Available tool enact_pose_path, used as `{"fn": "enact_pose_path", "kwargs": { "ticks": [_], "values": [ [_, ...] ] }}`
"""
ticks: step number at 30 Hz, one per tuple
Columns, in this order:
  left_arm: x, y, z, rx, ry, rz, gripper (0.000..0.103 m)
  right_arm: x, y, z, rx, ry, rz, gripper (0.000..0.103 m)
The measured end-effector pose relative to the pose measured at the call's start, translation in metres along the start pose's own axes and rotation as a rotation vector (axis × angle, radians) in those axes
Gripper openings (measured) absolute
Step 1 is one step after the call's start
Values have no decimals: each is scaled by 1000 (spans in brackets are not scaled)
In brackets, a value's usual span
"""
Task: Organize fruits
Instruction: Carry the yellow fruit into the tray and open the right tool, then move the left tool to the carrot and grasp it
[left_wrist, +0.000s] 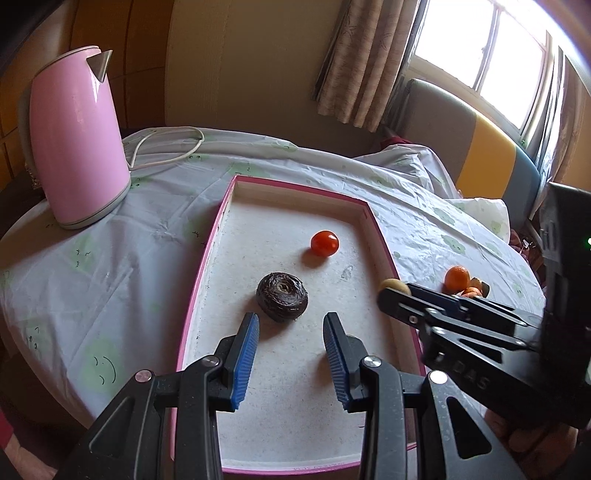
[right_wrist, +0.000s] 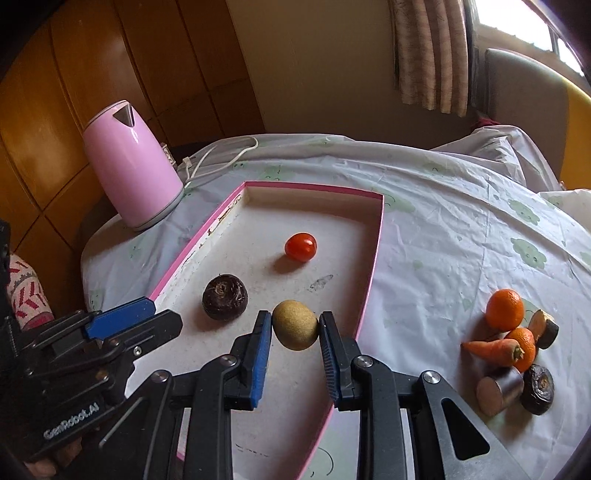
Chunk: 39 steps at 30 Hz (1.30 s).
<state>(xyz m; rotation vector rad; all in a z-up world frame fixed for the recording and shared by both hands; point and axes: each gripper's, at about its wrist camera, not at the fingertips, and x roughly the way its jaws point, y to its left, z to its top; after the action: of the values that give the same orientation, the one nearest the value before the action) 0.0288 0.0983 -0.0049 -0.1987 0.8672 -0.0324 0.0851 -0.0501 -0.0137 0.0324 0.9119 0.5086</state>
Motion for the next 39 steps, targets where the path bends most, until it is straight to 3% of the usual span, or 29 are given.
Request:
{"fn": "enact_pose_path", "kwargs": {
  "ticks": [4,8,17,30,34,39],
  "values": [
    [0,-3,-3,8,3,-7,36,3,-2,-4,26,2,0,28],
    [0,-5,-3,8,6,-12,36,-8,-8,-10,63,-22,1,43],
    [0,-14,-6,34,17,-24,37,-47,-34,-30,149,-91,-64,45],
    [5,-56,-17,113,58,-123,37,-90,-126,-89,350,-81,-297,45],
    [9,-73,-22,159,90,-148,37,-97,-144,-100,386,-84,-330,45],
    [13,-104,-25,250,111,-213,36,-98,-156,-105,419,-80,-343,31]
  ]
}}
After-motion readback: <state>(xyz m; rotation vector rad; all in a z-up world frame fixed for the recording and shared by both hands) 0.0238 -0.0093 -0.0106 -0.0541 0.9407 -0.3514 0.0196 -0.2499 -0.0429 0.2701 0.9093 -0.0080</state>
